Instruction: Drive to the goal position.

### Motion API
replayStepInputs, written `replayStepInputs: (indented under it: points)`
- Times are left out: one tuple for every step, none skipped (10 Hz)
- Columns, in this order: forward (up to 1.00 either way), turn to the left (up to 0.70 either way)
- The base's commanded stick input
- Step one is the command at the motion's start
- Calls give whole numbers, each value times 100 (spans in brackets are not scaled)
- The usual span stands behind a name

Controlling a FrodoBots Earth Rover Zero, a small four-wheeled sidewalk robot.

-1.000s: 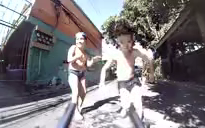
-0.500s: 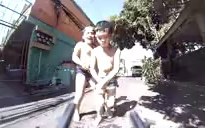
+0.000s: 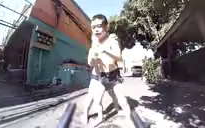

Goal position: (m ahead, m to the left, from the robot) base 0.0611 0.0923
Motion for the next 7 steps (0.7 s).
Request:
replayStepInputs:
  points:
    - [0, 20]
    - [0, 25]
    - [0, 28]
    - [0, 29]
    - [0, 29]
    - [0, 29]
    - [0, 29]
